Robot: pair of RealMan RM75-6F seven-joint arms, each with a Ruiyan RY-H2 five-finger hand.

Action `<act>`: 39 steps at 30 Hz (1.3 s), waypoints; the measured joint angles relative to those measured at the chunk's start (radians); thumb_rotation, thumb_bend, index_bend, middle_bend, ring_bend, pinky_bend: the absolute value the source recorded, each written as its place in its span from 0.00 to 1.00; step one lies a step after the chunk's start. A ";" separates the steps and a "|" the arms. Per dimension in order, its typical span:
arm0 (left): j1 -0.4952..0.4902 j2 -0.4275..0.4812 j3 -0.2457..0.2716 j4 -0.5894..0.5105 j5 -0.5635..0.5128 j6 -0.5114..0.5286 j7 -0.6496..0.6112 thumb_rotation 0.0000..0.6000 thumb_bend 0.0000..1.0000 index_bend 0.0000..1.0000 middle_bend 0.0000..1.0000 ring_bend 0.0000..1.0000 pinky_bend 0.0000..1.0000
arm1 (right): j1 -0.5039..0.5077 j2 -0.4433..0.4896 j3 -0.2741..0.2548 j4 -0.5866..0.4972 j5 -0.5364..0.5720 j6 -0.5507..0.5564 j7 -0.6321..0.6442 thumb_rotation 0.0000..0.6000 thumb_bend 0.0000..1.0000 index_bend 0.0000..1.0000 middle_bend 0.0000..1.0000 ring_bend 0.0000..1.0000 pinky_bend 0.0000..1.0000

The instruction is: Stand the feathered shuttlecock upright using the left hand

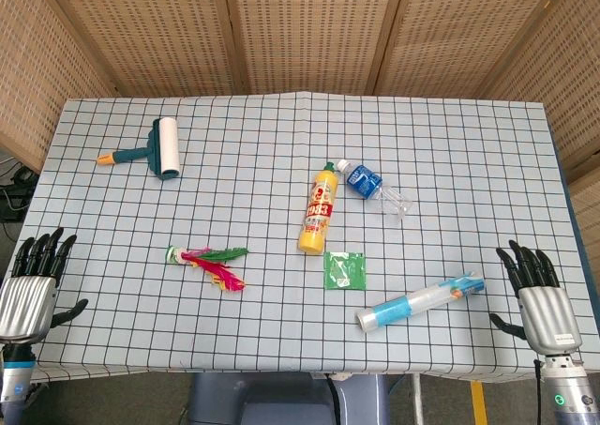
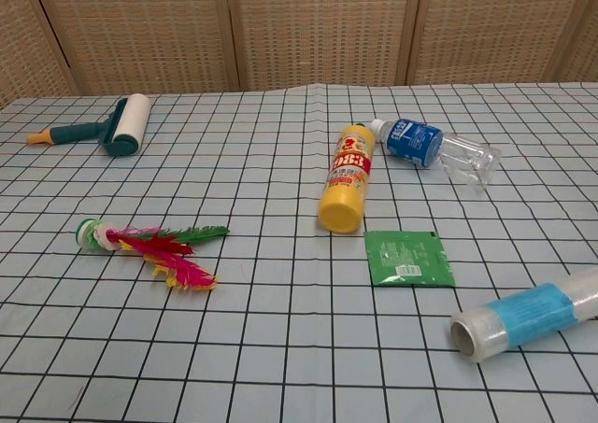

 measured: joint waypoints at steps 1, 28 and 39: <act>0.000 0.000 0.001 0.000 0.000 0.000 0.002 1.00 0.10 0.03 0.00 0.00 0.00 | 0.000 0.001 0.000 0.000 0.000 0.000 0.002 1.00 0.11 0.03 0.00 0.00 0.08; -0.069 0.005 -0.026 -0.060 -0.017 -0.093 0.071 1.00 0.13 0.12 0.00 0.00 0.00 | -0.006 0.020 0.005 -0.008 0.003 0.011 0.037 1.00 0.11 0.03 0.00 0.00 0.08; -0.219 -0.027 -0.097 -0.139 -0.184 -0.303 0.231 1.00 0.26 0.34 0.00 0.00 0.00 | -0.007 0.026 0.006 -0.011 0.004 0.011 0.053 1.00 0.11 0.03 0.00 0.00 0.08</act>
